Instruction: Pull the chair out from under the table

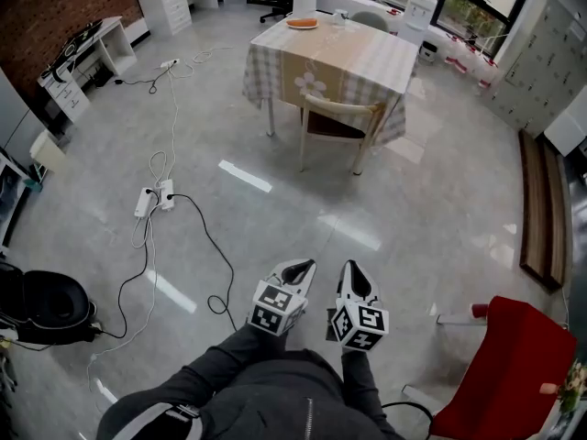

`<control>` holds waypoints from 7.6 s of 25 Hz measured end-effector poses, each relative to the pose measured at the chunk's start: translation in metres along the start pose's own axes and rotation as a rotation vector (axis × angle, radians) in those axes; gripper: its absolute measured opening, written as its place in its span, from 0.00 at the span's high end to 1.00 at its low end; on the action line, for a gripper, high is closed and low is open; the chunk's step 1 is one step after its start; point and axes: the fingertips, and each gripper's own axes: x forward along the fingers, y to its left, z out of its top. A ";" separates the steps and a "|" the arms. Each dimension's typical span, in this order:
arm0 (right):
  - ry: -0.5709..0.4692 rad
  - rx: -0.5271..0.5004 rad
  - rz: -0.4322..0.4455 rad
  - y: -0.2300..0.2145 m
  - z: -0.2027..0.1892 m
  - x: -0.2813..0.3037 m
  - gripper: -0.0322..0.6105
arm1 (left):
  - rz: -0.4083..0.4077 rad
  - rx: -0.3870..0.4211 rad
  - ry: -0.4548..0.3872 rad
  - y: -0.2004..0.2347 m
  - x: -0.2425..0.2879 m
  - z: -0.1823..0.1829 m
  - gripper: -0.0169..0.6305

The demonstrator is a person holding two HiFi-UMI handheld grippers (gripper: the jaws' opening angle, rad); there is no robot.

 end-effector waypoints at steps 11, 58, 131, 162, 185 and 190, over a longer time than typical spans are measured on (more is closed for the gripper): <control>-0.001 -0.052 0.001 0.015 0.036 0.078 0.93 | -0.021 0.005 -0.012 0.065 0.037 0.043 0.96; 0.051 -0.038 -0.008 0.020 0.043 0.182 0.93 | -0.033 0.006 0.010 0.149 0.089 0.069 0.96; 0.096 -0.007 0.146 -0.174 0.161 0.460 0.93 | 0.071 -0.041 -0.003 0.241 0.376 0.194 0.96; 0.226 -0.120 0.254 -0.182 0.169 0.535 0.93 | 0.054 -0.031 0.094 0.318 0.441 0.236 0.96; 0.321 -0.229 0.378 -0.188 0.197 0.642 0.93 | -0.003 0.041 0.237 0.384 0.512 0.252 0.96; 0.392 -0.253 0.421 -0.185 0.192 0.659 0.93 | -0.059 0.058 0.279 0.390 0.523 0.248 0.96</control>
